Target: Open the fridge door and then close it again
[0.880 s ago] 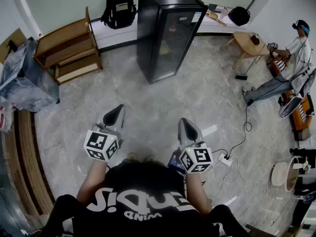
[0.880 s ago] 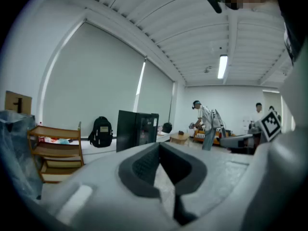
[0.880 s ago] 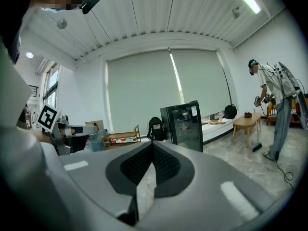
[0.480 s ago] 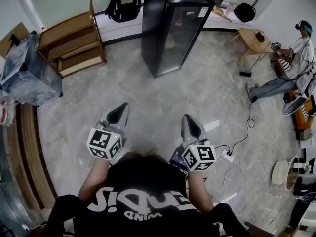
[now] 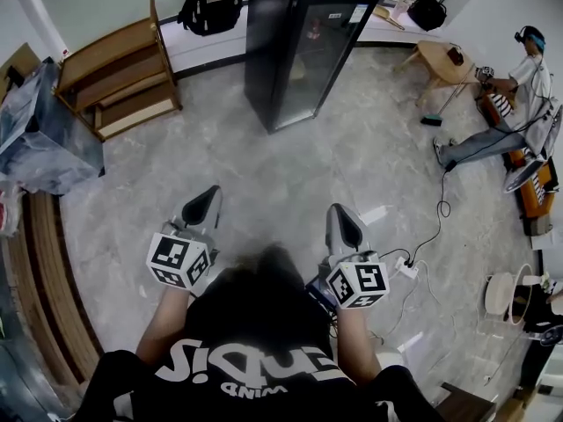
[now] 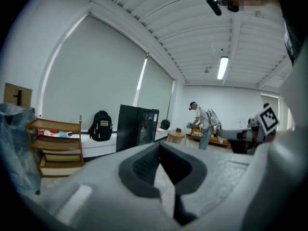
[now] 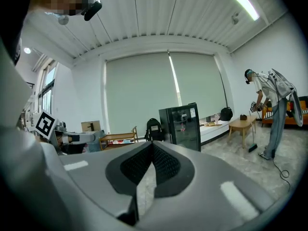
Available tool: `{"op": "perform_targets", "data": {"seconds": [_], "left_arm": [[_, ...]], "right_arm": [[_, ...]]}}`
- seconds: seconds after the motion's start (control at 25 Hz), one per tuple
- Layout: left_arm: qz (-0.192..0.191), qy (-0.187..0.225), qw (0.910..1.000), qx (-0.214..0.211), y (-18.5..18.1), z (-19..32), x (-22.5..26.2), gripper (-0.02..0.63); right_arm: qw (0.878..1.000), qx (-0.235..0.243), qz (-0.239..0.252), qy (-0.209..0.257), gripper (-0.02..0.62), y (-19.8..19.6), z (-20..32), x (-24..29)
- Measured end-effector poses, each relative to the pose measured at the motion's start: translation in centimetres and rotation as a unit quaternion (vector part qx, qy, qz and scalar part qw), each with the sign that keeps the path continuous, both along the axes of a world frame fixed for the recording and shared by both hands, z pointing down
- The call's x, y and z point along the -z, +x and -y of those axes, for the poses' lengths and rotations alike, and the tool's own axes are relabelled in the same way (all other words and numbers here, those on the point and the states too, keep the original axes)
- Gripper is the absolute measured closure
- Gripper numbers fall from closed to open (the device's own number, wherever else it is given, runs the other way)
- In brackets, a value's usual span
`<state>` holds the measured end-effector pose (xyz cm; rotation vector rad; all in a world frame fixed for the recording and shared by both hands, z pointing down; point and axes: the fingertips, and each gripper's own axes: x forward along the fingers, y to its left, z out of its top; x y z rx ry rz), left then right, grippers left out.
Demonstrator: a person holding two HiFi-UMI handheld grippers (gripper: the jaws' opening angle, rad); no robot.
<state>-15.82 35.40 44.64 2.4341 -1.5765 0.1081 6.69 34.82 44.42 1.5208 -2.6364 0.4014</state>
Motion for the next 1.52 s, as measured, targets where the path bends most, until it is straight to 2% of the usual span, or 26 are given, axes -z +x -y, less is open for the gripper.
{"op": "perform_targets", "data": {"seconds": [0.36, 0.76, 1.52], "left_arm": [[-0.006, 0.013, 0.9997, -0.017, -1.1, 4.0, 0.2, 0.606], [-0.015, 0.018, 0.9993, -0.028, -1.0, 10.0, 0.0, 0.606], [-0.021, 0.018, 0.9996, -0.008, 1.6, 27.9, 1.2, 0.606]], "right_arm": [[1.000, -0.021, -0.003, 0.001, 0.597, -1.0, 2.6, -0.8], [0.999, -0.029, -0.005, 0.013, 0.597, -1.5, 8.4, -0.8], [1.000, -0.013, -0.015, 0.011, 0.597, 1.8, 26.2, 0.5]]}}
